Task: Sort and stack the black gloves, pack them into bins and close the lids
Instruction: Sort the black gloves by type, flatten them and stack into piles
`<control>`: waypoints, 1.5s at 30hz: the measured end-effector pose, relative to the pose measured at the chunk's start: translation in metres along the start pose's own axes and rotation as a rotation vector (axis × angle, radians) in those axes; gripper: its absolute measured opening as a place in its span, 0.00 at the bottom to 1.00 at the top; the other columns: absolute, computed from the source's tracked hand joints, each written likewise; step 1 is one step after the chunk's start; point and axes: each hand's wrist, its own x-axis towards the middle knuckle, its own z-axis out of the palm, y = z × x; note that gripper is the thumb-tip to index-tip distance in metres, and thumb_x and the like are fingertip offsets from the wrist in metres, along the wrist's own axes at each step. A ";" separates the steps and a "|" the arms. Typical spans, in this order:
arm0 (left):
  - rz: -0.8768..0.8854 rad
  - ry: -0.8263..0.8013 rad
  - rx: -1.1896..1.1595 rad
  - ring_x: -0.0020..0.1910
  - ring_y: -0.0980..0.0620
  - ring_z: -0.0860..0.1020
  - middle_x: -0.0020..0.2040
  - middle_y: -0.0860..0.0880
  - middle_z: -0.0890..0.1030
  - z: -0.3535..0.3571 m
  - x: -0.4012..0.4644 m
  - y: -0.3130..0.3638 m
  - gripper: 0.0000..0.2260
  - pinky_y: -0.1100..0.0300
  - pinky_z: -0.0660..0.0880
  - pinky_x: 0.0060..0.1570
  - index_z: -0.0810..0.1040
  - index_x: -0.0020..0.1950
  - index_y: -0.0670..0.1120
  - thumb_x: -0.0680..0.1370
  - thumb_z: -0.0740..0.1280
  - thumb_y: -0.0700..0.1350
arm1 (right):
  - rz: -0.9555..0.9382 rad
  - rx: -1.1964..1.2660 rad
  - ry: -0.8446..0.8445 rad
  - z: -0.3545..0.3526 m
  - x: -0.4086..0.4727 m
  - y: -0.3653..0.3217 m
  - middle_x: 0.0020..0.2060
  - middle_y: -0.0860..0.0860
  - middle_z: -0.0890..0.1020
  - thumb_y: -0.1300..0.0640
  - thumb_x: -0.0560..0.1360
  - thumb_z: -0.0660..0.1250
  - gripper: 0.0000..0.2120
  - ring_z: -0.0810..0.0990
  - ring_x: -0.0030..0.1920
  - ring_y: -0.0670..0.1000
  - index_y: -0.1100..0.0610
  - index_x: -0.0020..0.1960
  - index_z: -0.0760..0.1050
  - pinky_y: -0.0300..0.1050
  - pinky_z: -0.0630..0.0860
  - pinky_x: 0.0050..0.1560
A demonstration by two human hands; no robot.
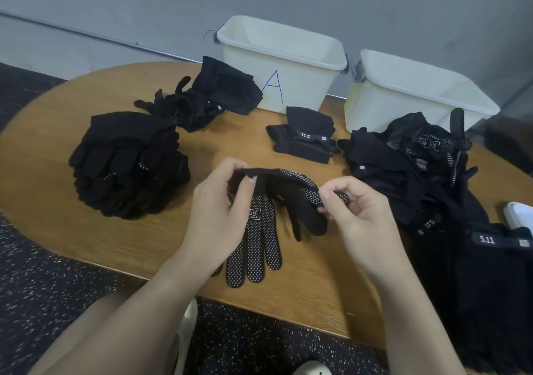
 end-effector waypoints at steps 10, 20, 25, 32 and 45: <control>0.041 0.040 -0.256 0.49 0.51 0.83 0.47 0.53 0.84 -0.006 0.008 0.001 0.03 0.50 0.82 0.48 0.82 0.54 0.45 0.83 0.69 0.41 | -0.195 -0.337 0.052 0.011 0.002 -0.001 0.56 0.42 0.79 0.53 0.75 0.75 0.13 0.76 0.63 0.43 0.50 0.59 0.80 0.36 0.70 0.62; -0.006 -0.082 -0.445 0.47 0.53 0.85 0.47 0.51 0.86 0.003 0.007 0.021 0.04 0.59 0.82 0.44 0.83 0.55 0.43 0.80 0.71 0.39 | -0.184 -0.095 -0.047 0.029 0.012 -0.019 0.48 0.49 0.82 0.56 0.81 0.70 0.04 0.81 0.52 0.49 0.50 0.53 0.83 0.46 0.78 0.53; -0.155 -0.249 -0.613 0.53 0.46 0.86 0.51 0.45 0.87 -0.010 0.006 0.029 0.10 0.52 0.83 0.52 0.81 0.61 0.41 0.83 0.67 0.43 | -0.161 0.045 -0.003 0.024 0.006 -0.036 0.41 0.52 0.84 0.58 0.82 0.69 0.07 0.84 0.46 0.54 0.58 0.47 0.82 0.55 0.82 0.47; -0.170 -0.293 -0.562 0.34 0.52 0.84 0.39 0.46 0.86 -0.045 -0.015 0.032 0.08 0.62 0.78 0.35 0.84 0.54 0.38 0.83 0.66 0.38 | -0.122 0.148 -0.032 0.028 -0.015 -0.050 0.38 0.48 0.84 0.59 0.81 0.69 0.09 0.82 0.41 0.46 0.56 0.43 0.82 0.42 0.79 0.43; -0.203 -0.112 -0.323 0.30 0.49 0.81 0.36 0.46 0.86 -0.072 -0.015 0.009 0.06 0.56 0.75 0.28 0.85 0.48 0.45 0.82 0.70 0.42 | 0.034 0.219 -0.164 0.067 -0.017 -0.038 0.41 0.71 0.81 0.52 0.82 0.68 0.16 0.79 0.37 0.66 0.66 0.47 0.78 0.66 0.76 0.41</control>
